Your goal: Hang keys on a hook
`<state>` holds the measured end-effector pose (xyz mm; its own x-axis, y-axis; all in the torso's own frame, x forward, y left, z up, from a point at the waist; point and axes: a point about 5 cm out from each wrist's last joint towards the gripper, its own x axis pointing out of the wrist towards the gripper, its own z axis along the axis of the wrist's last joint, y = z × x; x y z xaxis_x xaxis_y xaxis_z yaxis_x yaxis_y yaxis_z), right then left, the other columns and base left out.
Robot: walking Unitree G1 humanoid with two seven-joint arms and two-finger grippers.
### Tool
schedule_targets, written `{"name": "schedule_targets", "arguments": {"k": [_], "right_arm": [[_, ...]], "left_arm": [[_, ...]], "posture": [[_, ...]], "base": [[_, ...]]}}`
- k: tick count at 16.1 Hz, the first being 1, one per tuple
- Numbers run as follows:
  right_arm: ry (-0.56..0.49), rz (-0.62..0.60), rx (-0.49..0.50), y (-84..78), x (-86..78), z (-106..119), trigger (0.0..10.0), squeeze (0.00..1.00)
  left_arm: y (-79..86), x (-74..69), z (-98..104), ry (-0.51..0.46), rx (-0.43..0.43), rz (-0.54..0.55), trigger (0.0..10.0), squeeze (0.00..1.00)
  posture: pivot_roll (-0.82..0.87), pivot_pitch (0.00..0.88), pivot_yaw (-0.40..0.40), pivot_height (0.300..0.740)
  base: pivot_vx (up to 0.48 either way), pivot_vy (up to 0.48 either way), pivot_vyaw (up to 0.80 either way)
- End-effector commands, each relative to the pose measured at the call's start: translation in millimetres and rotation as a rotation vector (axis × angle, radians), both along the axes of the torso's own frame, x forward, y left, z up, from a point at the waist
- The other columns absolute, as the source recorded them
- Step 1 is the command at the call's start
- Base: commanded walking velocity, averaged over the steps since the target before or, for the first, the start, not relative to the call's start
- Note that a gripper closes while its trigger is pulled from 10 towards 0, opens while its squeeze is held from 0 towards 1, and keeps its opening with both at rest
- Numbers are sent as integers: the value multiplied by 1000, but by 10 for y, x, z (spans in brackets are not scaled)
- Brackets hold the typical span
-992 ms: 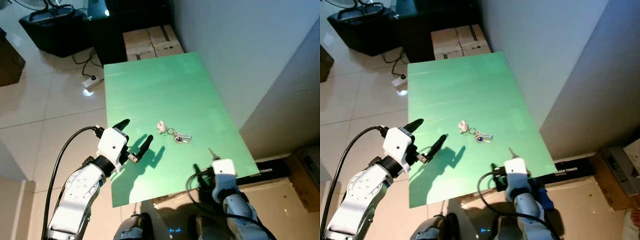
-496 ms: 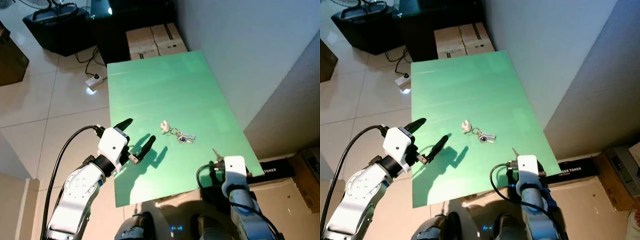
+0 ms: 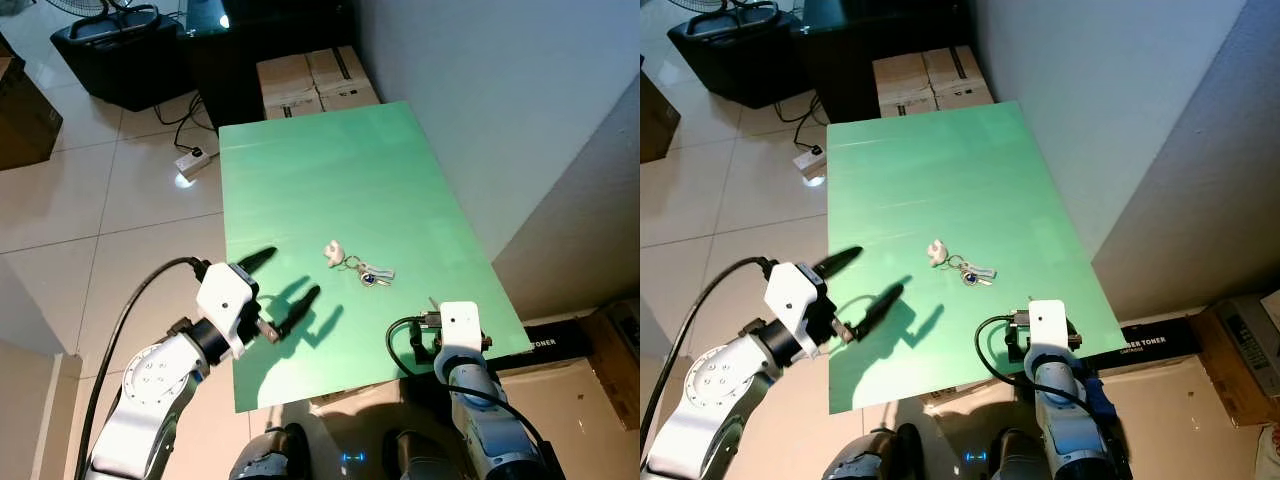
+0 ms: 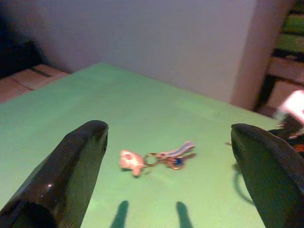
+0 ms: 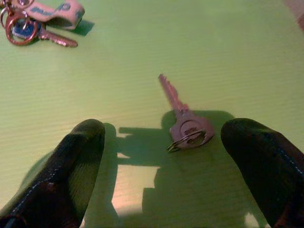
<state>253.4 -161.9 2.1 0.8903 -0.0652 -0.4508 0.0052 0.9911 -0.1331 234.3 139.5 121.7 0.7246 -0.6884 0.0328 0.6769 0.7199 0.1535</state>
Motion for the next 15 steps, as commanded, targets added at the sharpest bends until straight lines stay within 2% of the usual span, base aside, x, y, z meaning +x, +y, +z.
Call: {"name": "schedule_targets", "arguments": {"k": [1,5,9,10,11,12,14,15], "right_arm": [[51,-11,21,15,-59,-79,10000,0],[53,-24,35,39,-98,-80,10000,0],[55,-54,30,-6,-81,-91,10000,0],[55,-64,25,-38,-77,-97,8824,0],[57,-67,23,-56,-76,-102,6000,0],[59,-67,23,-66,-75,-105,4549,0],[62,-62,27,-64,-74,-111,2471,0],[64,-60,29,-57,-70,-115,2196,0]], "left_arm": [[-18,-46,1,16,-2,-34,10000,0],[-10,-40,12,11,4,-36,10000,0],[-17,-37,19,11,4,-42,10000,0],[-14,-33,22,10,4,-42,10000,0],[-12,-31,23,9,5,-42,10000,0],[-12,-31,25,8,6,-42,10000,0],[-9,-33,28,9,7,-43,10000,0],[-5,-33,27,9,7,-43,10000,0]], "posture": [[-50,160,94,740],[-52,150,98,740],[-50,147,102,740],[-48,149,102,740],[-47,150,102,740],[-47,150,102,740],[-47,151,104,740],[-47,152,105,740]], "base": [[0,0,0],[0,0,0],[0,0,0],[0,0,0],[0,0,0],[0,0,0],[0,0,0],[0,0,0]]}}
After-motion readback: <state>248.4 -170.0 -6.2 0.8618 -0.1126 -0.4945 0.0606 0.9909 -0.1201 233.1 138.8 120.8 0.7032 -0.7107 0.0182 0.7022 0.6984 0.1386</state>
